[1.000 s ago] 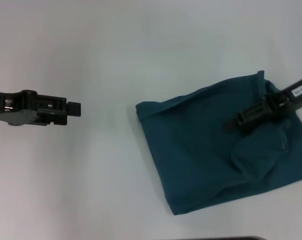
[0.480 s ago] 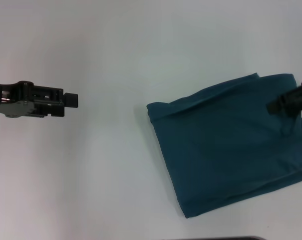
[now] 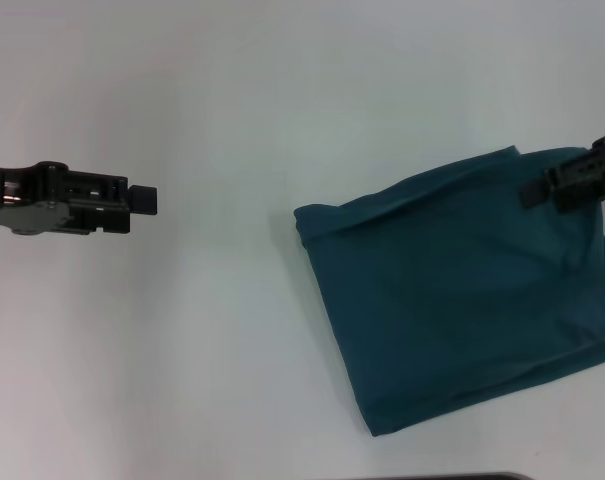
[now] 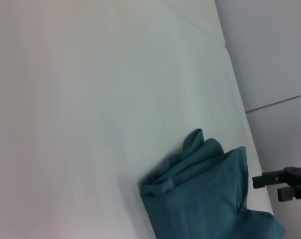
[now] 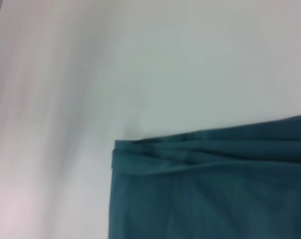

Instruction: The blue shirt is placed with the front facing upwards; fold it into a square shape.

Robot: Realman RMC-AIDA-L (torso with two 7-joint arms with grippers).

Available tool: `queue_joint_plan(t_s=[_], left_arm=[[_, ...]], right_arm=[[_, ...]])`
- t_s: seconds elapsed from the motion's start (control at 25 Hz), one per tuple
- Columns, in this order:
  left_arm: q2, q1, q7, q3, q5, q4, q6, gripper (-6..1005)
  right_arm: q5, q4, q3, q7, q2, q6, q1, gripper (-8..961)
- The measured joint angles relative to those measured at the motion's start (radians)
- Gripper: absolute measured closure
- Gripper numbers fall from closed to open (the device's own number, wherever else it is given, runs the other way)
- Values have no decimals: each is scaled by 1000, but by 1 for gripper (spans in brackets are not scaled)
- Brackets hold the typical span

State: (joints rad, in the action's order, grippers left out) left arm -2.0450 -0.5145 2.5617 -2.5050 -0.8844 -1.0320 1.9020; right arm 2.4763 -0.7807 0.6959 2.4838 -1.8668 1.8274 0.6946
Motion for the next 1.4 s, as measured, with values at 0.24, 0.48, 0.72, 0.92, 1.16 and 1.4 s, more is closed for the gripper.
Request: queue_joint_plan(t_s=[0.24, 0.48, 0.72, 0.92, 1.16, 1.4], left_arm=[[-1, -6, 0, 0, -1, 0, 0, 324], [-3, -6, 1, 0, -1, 0, -2, 324], [-6, -11, 4, 0, -1, 0, -3, 324], [-7, -12, 4, 0, -1, 1, -8, 324], [-8, -12, 7, 1, -1, 1, -9, 324], [-11, -12, 5, 8, -1, 1, -11, 325]], right_arm=[[59, -69, -10, 37, 22, 0, -7, 159], [137, -83, -18, 56, 22, -39, -9, 173], [145, -80, -16, 58, 1, -87, -9, 188], [145, -80, -11, 47, -27, -121, -8, 200], [148, -78, 6, 49, -35, -143, -6, 214], [144, -78, 2, 53, -45, -166, -5, 228]])
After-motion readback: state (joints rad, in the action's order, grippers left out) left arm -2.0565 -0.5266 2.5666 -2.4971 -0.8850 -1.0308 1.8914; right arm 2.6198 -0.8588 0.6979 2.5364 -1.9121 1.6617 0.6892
